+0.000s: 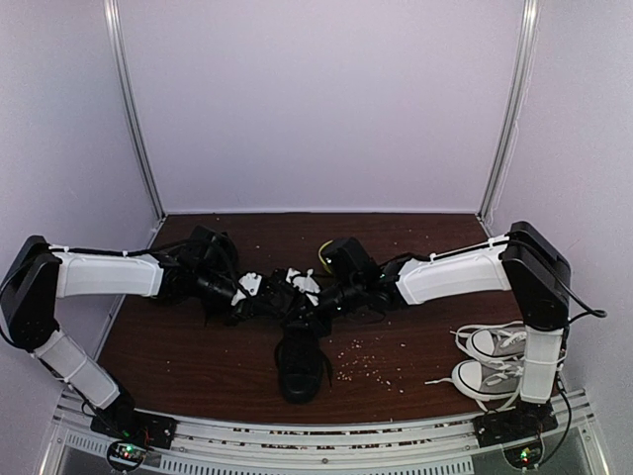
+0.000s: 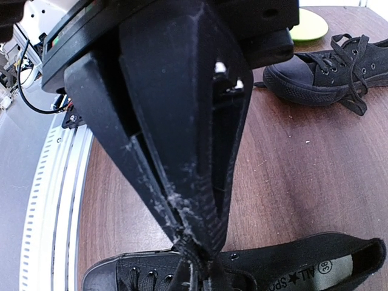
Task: Tie the shoes
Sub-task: Pass from the right arm to the left, then pick up the loop with the shoelace from the shoe, then adjust the loop with the shoelace on the shoe.
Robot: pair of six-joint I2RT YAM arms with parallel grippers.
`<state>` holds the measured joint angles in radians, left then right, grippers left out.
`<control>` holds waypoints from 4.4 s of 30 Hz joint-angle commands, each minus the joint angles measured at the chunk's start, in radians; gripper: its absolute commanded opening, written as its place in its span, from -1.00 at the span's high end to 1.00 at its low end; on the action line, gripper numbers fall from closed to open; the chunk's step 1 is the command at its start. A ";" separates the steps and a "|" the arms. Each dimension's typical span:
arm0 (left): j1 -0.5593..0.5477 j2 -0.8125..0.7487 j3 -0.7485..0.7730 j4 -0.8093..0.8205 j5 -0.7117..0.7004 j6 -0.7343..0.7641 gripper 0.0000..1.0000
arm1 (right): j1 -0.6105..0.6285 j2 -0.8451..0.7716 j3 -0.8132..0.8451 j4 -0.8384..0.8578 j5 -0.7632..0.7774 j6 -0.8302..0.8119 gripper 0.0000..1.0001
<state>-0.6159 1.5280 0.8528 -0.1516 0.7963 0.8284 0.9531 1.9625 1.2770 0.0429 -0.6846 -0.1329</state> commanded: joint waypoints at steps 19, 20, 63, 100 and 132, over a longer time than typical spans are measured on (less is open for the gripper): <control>0.001 -0.057 -0.098 0.136 -0.029 -0.129 1.00 | -0.036 -0.050 -0.068 -0.052 0.135 0.177 0.19; 0.002 -0.057 -0.099 0.136 -0.029 -0.128 1.00 | -0.037 -0.047 -0.066 -0.057 0.129 0.177 0.20; -0.033 0.012 -0.125 0.109 -0.189 -0.024 0.26 | -0.042 -0.114 -0.127 0.012 0.045 0.206 1.00; -0.208 0.098 -0.028 0.267 -0.420 -0.062 0.37 | -0.047 -0.110 -0.129 0.029 0.025 0.208 1.00; -0.208 0.086 -0.047 0.328 -0.465 -0.185 1.00 | -0.164 0.028 -0.050 0.042 -0.197 0.357 0.78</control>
<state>-0.8204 1.6279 0.7990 0.1215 0.3355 0.6601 0.7704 1.9499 1.2041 0.1040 -0.8288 0.1967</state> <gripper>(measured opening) 0.005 0.122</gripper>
